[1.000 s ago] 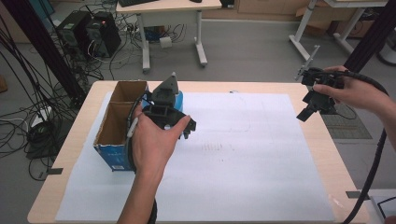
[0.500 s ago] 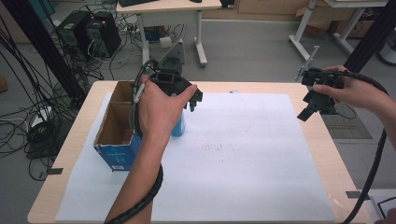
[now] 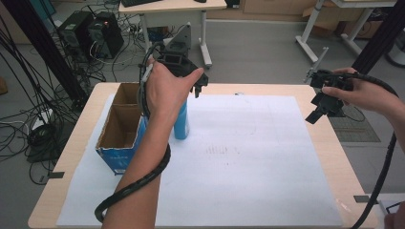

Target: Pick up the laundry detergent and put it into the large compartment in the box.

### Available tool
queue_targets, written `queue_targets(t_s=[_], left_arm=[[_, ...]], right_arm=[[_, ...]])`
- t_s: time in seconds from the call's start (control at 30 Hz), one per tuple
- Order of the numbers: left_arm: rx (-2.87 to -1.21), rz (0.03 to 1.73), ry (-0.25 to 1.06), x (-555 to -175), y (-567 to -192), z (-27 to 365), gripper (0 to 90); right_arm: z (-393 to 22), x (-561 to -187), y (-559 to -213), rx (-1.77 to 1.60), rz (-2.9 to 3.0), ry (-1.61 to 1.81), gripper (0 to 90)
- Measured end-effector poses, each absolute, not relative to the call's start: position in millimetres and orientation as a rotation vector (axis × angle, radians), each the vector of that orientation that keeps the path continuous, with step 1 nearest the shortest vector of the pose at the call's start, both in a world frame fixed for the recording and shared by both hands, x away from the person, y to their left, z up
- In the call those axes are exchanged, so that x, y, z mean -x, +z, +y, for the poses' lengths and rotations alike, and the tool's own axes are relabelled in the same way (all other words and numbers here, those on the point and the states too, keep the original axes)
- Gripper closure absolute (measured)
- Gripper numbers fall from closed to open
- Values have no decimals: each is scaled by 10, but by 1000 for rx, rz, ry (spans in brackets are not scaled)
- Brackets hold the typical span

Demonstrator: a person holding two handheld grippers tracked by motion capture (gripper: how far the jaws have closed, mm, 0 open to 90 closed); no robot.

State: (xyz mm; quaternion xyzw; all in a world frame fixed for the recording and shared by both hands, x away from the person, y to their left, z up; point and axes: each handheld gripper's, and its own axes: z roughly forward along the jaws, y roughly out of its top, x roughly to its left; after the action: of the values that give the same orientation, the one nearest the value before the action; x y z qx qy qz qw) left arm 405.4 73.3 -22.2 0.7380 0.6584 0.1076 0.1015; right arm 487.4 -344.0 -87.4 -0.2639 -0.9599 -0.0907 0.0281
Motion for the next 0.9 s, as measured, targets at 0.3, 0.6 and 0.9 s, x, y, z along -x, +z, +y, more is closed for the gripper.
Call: queue_targets(t_s=[0.3,0.6,0.9], left_arm=[[-2182,1958,347,-4311,-312,671,47],[-2180,1985,364,-4528,-433,667,44],[-2155,2044,344,-4766,-557,697,45]], right_arm=[[-3416,-4893,-863,805,-2964,-280,48],[-3402,-4928,-897,795,-2960,-273,49],[-3407,-4975,-941,792,-2955,-269,49]])
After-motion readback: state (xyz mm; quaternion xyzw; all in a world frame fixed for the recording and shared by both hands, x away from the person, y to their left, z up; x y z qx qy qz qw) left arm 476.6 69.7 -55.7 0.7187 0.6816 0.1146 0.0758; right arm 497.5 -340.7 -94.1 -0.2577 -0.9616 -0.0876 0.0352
